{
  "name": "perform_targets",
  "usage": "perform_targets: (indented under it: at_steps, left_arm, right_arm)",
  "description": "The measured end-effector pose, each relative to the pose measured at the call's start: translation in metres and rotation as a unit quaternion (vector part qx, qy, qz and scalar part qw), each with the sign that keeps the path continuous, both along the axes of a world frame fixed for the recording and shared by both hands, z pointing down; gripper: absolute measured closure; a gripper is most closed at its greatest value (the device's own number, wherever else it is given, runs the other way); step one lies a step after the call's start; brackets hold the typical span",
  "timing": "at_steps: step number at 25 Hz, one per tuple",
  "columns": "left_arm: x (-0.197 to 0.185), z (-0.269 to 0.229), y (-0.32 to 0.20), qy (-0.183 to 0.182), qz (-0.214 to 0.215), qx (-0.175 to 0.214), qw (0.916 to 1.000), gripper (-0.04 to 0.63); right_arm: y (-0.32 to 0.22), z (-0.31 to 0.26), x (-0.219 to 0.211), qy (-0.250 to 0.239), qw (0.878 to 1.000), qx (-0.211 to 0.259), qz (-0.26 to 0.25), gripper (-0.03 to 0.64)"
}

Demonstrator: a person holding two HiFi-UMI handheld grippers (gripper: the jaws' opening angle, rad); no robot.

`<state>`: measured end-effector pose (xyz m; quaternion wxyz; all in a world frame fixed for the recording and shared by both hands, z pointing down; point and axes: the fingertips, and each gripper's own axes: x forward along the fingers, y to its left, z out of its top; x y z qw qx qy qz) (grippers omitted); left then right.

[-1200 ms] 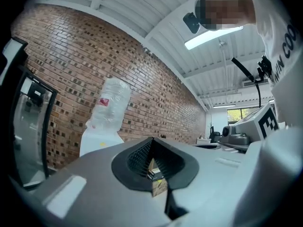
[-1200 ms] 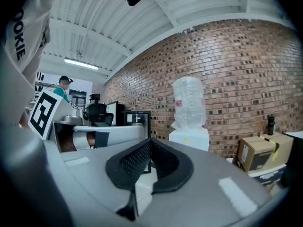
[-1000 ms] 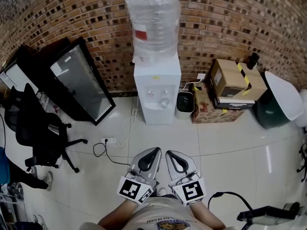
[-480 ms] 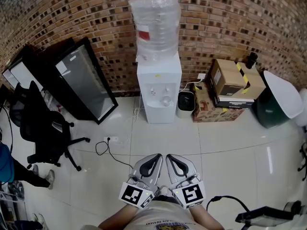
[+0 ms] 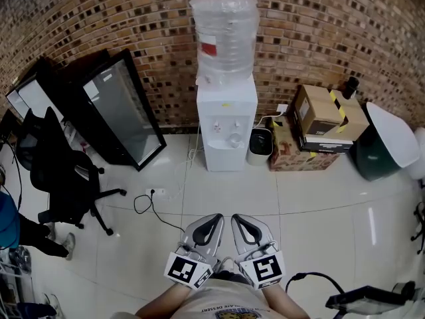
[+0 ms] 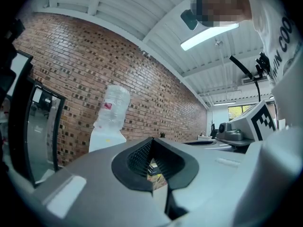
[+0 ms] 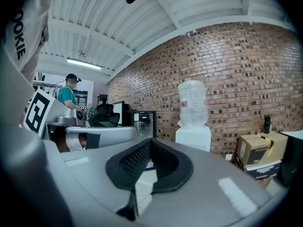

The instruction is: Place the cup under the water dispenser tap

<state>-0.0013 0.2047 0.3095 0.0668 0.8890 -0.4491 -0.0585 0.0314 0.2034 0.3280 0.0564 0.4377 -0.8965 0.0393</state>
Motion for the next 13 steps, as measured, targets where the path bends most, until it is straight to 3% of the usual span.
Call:
perform_targets:
  at_steps: [13]
  left_arm:
    - [-0.013,-0.01,-0.002,-0.006,-0.003,0.017,0.9998,0.612]
  right_arm:
    - [-0.002,-0.002,-0.013,0.002,1.0,0.006,-0.004,0.611]
